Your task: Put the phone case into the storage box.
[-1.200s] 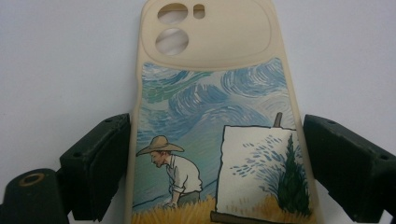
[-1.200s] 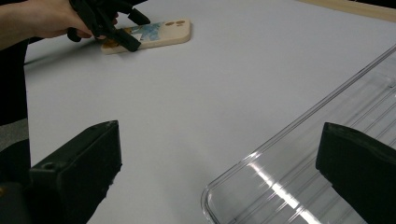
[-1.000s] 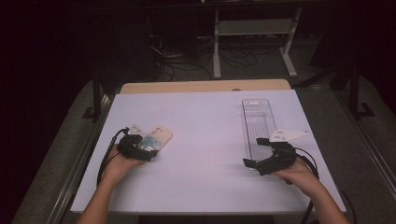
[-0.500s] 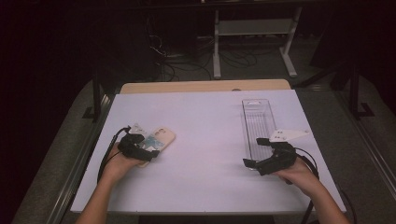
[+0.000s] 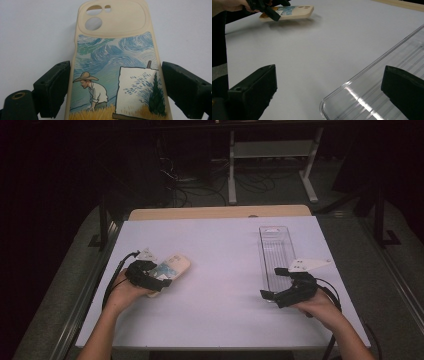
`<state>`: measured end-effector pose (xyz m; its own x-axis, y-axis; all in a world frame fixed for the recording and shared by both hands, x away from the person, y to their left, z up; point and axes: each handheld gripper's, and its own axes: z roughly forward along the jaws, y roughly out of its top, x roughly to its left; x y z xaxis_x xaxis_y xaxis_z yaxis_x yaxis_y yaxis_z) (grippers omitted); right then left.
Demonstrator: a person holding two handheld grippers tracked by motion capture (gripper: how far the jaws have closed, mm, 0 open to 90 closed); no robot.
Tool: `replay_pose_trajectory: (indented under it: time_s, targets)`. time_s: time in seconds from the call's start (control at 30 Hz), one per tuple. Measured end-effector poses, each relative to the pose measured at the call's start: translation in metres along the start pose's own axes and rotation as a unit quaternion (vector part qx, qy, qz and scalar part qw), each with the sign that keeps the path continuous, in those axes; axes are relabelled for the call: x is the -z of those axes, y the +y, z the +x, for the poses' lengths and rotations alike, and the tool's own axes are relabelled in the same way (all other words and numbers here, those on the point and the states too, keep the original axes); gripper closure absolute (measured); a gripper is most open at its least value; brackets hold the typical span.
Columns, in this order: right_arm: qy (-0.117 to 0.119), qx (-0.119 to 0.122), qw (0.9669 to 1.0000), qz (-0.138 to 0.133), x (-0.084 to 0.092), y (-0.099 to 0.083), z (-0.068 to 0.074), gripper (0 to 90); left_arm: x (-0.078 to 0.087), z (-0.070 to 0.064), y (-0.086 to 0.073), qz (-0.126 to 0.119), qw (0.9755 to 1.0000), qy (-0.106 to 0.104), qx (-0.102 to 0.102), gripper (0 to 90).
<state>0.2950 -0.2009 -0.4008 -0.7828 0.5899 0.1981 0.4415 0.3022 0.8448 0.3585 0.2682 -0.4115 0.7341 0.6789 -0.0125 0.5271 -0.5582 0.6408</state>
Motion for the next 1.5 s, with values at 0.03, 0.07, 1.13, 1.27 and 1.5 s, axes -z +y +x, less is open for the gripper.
replay_pose_trajectory:
  time_s: [0.03, 0.07, 1.13, 1.27, 1.5]
  targets:
    - [0.0, 0.0, 1.0, 0.0, 0.0, 0.0, 0.0, 0.0, 0.0, -0.001, 0.001, -0.003, 1.0, -0.003, 0.004, 11.1]
    - [0.0, 0.0, 1.0, 0.0, 0.0, 0.0, 0.0, 0.0, 0.001, -0.001, 0.002, -0.004, 1.0, -0.004, -0.002, 11.1]
    - [0.002, -0.003, 1.0, 0.001, 0.0, 0.001, -0.001, 0.0, 0.015, -0.034, 0.07, -0.035, 0.9867, -0.115, -0.109, 11.2]
    - [0.002, -0.002, 1.0, 0.001, 0.0, 0.001, -0.001, 0.0, 0.013, -0.041, 0.081, -0.037, 0.9839, -0.125, -0.123, 11.2]
    - [0.006, -0.001, 1.0, 0.006, 0.0, 0.001, -0.001, 0.0, 0.007, -0.055, 0.098, -0.037, 0.9751, -0.162, -0.147, 11.2]
